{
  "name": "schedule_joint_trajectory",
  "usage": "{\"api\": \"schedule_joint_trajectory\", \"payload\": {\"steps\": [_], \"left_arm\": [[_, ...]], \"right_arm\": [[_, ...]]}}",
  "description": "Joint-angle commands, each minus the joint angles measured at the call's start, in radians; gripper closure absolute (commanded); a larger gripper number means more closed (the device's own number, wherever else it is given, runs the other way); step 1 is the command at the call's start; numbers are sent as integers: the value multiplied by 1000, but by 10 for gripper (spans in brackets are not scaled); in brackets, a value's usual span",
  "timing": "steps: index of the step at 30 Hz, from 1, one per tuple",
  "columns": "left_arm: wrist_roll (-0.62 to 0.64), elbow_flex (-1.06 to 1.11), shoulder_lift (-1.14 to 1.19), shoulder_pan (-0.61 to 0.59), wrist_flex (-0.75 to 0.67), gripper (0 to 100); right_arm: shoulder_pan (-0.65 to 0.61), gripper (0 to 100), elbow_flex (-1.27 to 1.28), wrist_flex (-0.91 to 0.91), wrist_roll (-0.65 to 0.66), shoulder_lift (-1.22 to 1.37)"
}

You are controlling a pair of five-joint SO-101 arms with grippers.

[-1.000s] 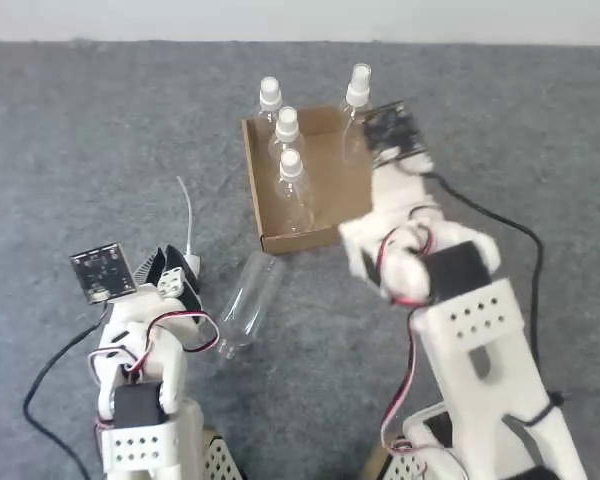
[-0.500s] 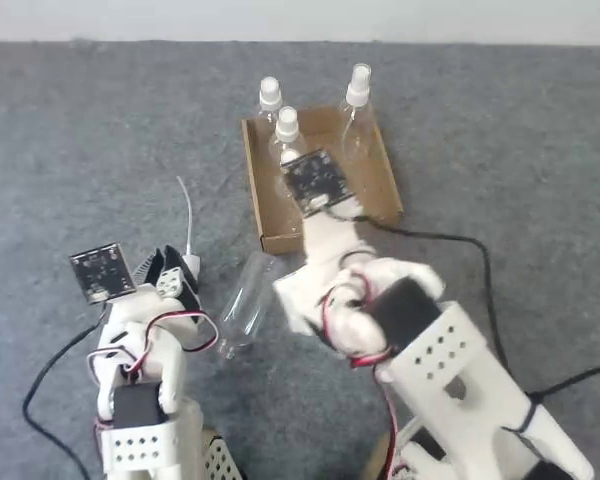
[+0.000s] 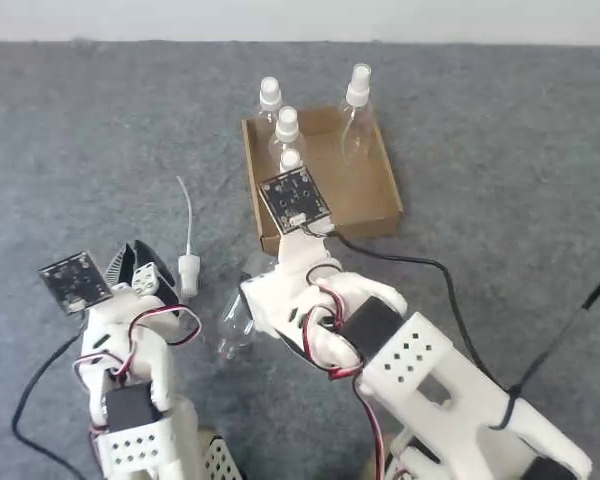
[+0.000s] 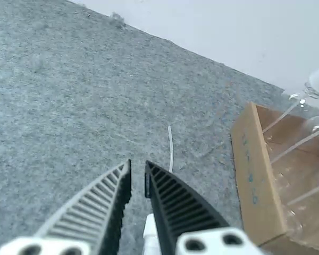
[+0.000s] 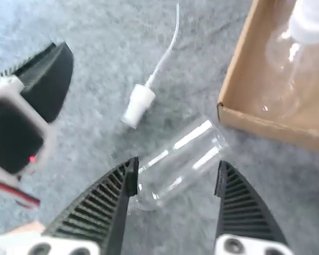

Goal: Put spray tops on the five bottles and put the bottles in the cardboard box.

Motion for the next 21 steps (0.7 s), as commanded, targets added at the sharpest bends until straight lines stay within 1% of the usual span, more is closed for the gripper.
{"api": "schedule_joint_trajectory", "payload": {"steps": [1, 3, 7, 8, 14, 19, 21], "left_arm": [[-6, -12, -15, -5, -31, 956], [-6, -12, -15, -6, -31, 956], [-6, -12, -15, -9, -32, 956], [-6, -12, -15, -9, -32, 956], [-6, -12, -15, -9, -34, 956], [-6, -12, -15, -9, -32, 956], [-6, -12, -15, -9, -32, 956]], "right_arm": [[-7, 813, -23, -67, -8, 101], [-7, 813, -48, -59, 0, 148], [-7, 813, -126, 25, 126, 196], [-7, 813, -150, 45, 133, 202], [-7, 813, -258, 61, 17, 265], [-7, 809, -353, 68, -61, 441], [-7, 777, -394, 68, -87, 521]]}}
